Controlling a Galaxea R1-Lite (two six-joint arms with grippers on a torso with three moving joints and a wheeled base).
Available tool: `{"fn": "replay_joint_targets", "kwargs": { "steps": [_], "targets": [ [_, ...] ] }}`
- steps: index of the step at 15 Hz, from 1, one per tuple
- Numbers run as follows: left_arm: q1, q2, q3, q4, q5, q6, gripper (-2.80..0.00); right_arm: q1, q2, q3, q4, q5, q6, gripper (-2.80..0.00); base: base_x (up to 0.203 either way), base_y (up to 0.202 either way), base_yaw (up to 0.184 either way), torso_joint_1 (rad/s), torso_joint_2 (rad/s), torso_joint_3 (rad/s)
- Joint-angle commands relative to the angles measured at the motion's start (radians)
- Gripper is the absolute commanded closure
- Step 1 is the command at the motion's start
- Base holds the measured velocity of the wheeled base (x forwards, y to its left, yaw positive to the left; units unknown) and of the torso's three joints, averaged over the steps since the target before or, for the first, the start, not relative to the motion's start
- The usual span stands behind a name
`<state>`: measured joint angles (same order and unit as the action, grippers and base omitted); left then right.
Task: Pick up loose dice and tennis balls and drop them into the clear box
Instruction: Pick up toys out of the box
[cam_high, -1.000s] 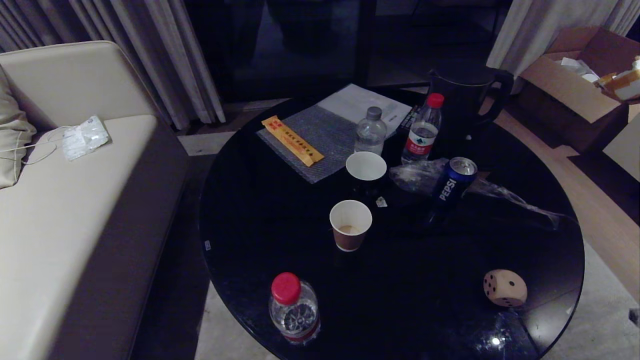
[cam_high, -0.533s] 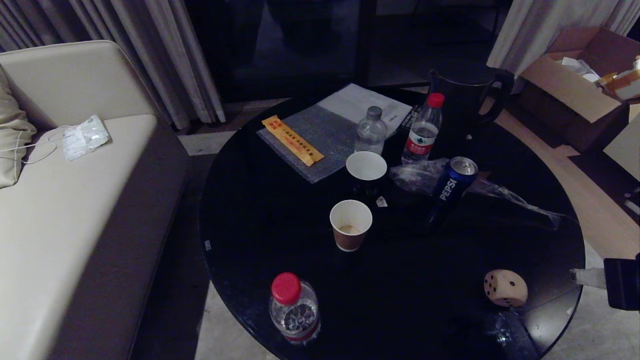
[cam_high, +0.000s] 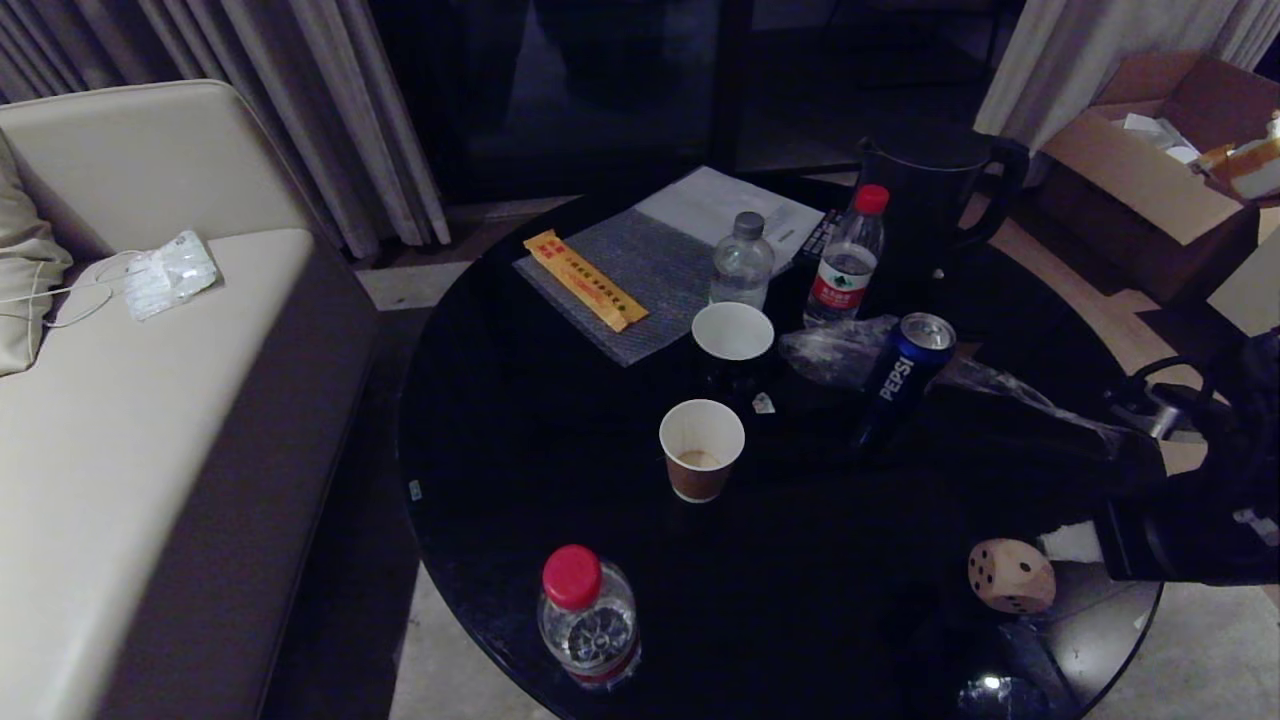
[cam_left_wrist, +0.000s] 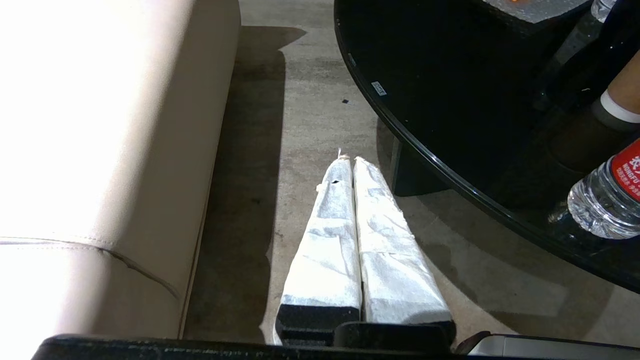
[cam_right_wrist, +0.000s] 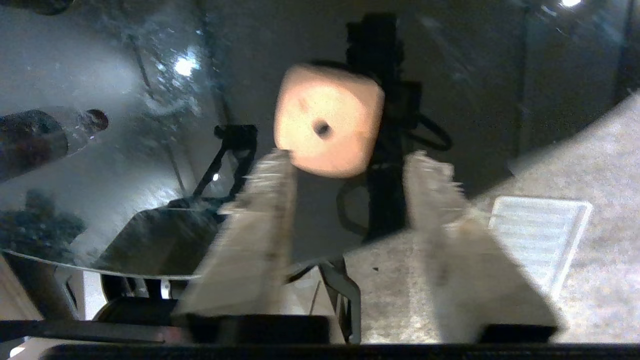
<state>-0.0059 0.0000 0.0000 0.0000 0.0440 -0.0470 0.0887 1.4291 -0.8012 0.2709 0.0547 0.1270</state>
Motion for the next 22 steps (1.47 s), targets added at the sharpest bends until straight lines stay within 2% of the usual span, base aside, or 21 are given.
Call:
{"fn": "replay_joint_targets", "kwargs": {
  "steps": [1, 8, 18, 19, 22],
  "targets": [
    [0.000, 0.002, 0.002, 0.000, 0.000, -0.001, 0.00, 0.013, 0.085, -0.032, 0.004, 0.001, 0.002, -2.80, 0.000, 0.000, 0.000, 0.000, 0.00, 0.000],
    [0.000, 0.002, 0.002, 0.000, 0.000, -0.001, 0.00, 0.029, 0.207, -0.058, 0.013, -0.002, 0.001, -2.80, 0.000, 0.000, 0.000, 0.000, 0.00, 0.000],
    [0.000, 0.002, 0.002, 0.000, 0.000, -0.001, 0.00, 0.026, 0.273, -0.078, -0.015, -0.009, 0.003, -2.80, 0.000, 0.000, 0.000, 0.000, 0.00, 0.000],
    [0.000, 0.002, 0.002, 0.000, 0.000, -0.001, 0.00, 0.026, 0.281, -0.078, -0.020, -0.009, 0.003, 0.00, 0.000, 0.000, 0.000, 0.000, 0.00, 0.000],
    [0.000, 0.002, 0.002, 0.000, 0.000, -0.001, 0.00, 0.028, 0.309, -0.078, -0.025, -0.015, -0.001, 0.00, 0.000, 0.000, 0.000, 0.000, 0.00, 0.000]
  ]
}}
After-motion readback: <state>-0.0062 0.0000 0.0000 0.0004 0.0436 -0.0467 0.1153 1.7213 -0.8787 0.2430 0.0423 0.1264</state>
